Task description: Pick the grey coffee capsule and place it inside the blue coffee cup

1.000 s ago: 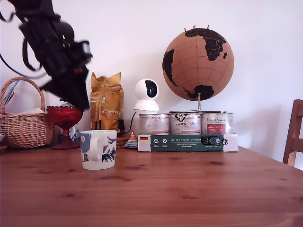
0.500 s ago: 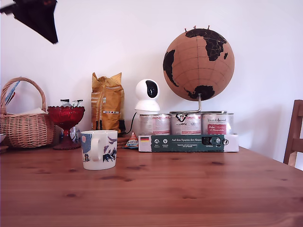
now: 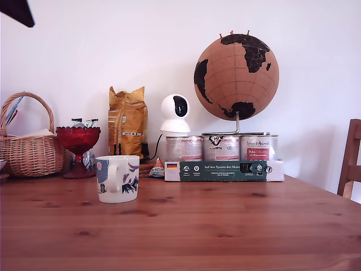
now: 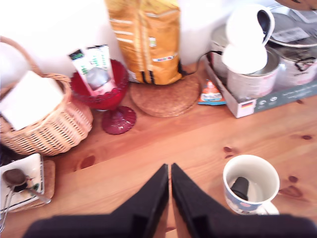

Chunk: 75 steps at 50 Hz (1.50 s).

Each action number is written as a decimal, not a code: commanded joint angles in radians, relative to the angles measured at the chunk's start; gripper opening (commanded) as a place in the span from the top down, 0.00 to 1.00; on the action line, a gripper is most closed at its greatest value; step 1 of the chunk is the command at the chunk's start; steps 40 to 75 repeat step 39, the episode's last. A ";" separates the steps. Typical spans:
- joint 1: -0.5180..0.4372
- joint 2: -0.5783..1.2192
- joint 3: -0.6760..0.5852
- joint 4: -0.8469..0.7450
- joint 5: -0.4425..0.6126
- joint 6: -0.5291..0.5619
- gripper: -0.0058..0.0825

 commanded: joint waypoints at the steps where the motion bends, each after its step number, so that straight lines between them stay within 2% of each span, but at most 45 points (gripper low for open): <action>1: 0.002 -0.041 -0.073 0.049 -0.014 -0.006 0.96; 15: 0.002 -0.214 -0.288 0.227 -0.067 -0.006 0.96; 26: 0.002 -0.299 -0.389 0.319 -0.094 -0.005 0.96; 39: 0.002 -0.325 -0.392 0.390 -0.112 -0.005 0.96; 75: 0.002 -0.325 -0.392 0.390 -0.112 -0.005 0.96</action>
